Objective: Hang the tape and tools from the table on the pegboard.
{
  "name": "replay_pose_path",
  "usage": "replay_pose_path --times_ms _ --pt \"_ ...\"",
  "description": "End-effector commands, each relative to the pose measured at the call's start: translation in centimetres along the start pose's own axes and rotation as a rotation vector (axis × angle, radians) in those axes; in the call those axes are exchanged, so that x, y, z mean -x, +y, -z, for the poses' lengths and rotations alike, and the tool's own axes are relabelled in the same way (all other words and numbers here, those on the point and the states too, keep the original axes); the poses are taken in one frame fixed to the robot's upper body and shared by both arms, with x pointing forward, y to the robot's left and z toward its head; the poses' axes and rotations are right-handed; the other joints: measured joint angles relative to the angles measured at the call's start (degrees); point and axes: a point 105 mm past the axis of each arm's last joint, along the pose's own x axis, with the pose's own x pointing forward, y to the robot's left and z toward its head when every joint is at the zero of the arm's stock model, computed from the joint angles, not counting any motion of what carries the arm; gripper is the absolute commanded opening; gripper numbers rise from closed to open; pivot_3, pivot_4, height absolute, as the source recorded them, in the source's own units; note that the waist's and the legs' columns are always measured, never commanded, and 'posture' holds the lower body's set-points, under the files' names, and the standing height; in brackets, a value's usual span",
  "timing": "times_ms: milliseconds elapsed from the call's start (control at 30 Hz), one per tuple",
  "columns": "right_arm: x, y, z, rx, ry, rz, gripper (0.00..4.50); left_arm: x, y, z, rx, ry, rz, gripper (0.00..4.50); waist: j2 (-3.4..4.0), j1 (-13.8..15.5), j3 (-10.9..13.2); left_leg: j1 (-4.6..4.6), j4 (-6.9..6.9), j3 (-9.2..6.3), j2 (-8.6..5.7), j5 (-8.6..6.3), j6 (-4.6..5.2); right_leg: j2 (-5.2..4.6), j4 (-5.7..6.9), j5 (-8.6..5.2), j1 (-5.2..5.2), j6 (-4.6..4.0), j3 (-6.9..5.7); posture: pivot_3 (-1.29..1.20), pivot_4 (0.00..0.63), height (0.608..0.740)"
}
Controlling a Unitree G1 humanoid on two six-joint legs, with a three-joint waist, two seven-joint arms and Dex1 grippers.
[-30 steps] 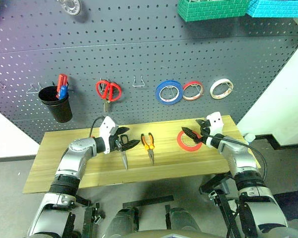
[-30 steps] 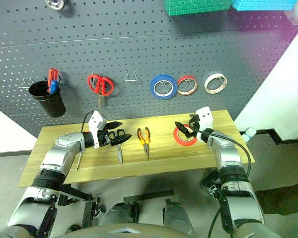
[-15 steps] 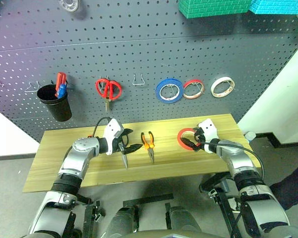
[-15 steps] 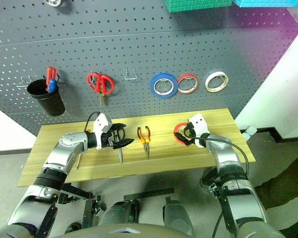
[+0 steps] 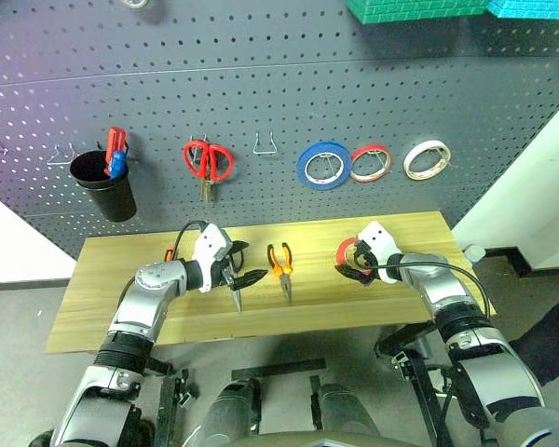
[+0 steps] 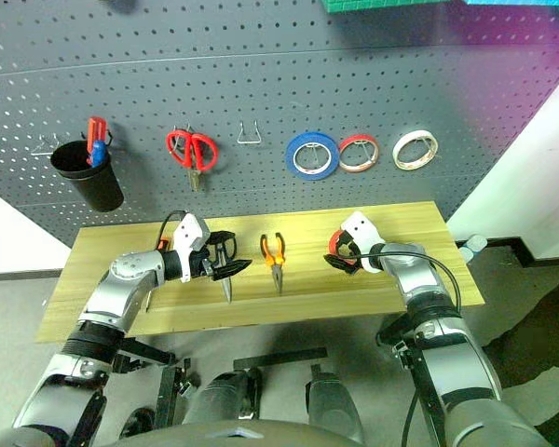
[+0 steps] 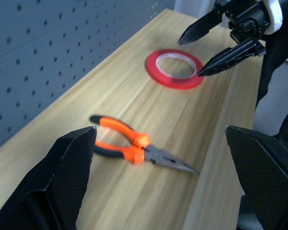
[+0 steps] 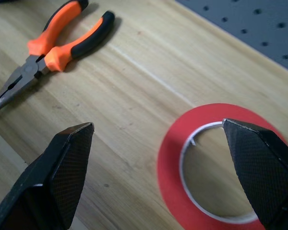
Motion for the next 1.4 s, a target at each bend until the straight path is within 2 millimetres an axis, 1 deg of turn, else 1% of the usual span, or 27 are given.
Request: replay_pose_path --times_ms 33,100,200,333,467,567,767,867,1000,1233,1400 --pt "0.4 -0.4 -0.4 0.026 -0.006 0.008 4.50 0.5 0.3 -1.5 -0.024 -0.049 -0.021 4.49 0.02 0.13 0.22 -0.09 0.01 -0.01 0.00 0.00 0.00 -0.01 0.00 0.00 -0.08 0.00 0.00 -0.06 0.184 0.740" --pt "0.5 -0.4 0.1 0.025 0.003 0.010 4.50 0.6 0.2 -1.5 -0.020 -0.053 -0.024 4.49 -0.04 0.10 0.70 -0.46 0.09 0.00 -0.01 0.00 0.00 -0.01 0.00 0.01 -0.38 0.01 -0.01 -0.06 0.198 0.740" --pt "0.6 -0.6 0.8 0.023 0.022 0.015 4.50 0.7 -0.1 -1.5 -0.010 -0.056 -0.025 4.49 0.01 0.00 1.29 -0.77 0.12 0.00 -0.01 0.01 0.01 -0.01 0.01 0.01 -0.46 0.01 -0.02 -0.06 0.209 0.740" --pt "0.7 -0.9 1.8 0.024 0.065 0.030 4.50 0.7 -0.3 -1.5 -0.011 -0.058 -0.029 4.49 0.02 -0.08 2.17 -0.78 0.11 0.00 0.00 0.01 0.02 0.01 0.02 0.01 -0.48 0.01 -0.04 -0.06 0.216 0.740" --pt "0.5 -0.8 2.2 0.018 0.074 0.033 4.50 0.9 -0.2 -1.6 -0.020 -0.063 -0.038 4.49 0.02 -0.07 2.57 -0.79 0.12 0.01 0.00 0.01 0.02 0.00 0.02 0.01 -0.48 0.01 -0.04 -0.06 0.217 0.740" --pt "0.5 -0.9 2.5 0.010 0.087 0.038 4.50 1.0 0.1 -2.5 -0.026 -0.084 -0.045 4.49 -0.01 -0.06 2.70 -0.79 0.12 0.02 0.00 0.01 0.02 0.01 0.02 0.01 -0.48 0.01 -0.05 -0.06 0.217 0.740" --pt "0.2 -1.3 2.3 0.001 0.083 0.057 4.50 1.0 -0.6 -3.6 -0.030 -0.109 -0.006 4.49 -0.04 -0.13 3.07 -0.79 0.13 0.02 0.00 0.01 0.02 0.01 0.02 0.01 -0.47 0.01 -0.05 -0.06 0.222 0.740" --pt "-0.1 -1.3 2.3 0.006 0.089 0.060 4.50 1.0 -0.7 -3.7 -0.031 -0.106 -0.004 4.49 -0.08 -0.11 3.19 -0.79 0.13 0.02 0.00 0.01 0.02 0.02 0.02 0.01 -0.47 0.01 -0.05 -0.05 0.223 0.740" --pt "-0.4 -1.3 2.1 0.004 0.085 0.061 4.50 1.1 -1.4 -3.4 -0.010 -0.089 0.038 4.49 -0.09 -0.11 3.30 -0.79 0.13 0.02 0.00 0.01 0.02 0.03 0.02 0.01 -0.47 0.01 -0.05 -0.05 0.225 0.740" --pt "-0.6 -1.3 1.8 0.011 0.083 0.056 4.50 1.5 -2.0 -3.2 -0.035 -0.068 0.068 4.49 -0.10 -0.10 3.44 -0.79 0.12 0.02 0.00 0.01 0.01 0.03 0.02 0.01 -0.47 0.01 -0.05 -0.04 0.225 0.740" --pt "-0.7 -1.4 1.9 0.012 0.086 0.055 4.50 1.5 -1.8 -3.4 -0.058 -0.066 0.069 4.49 -0.11 -0.09 3.56 -0.79 0.13 0.02 0.00 0.01 0.01 0.02 0.02 0.01 -0.47 0.01 -0.05 -0.05 0.226 0.740"
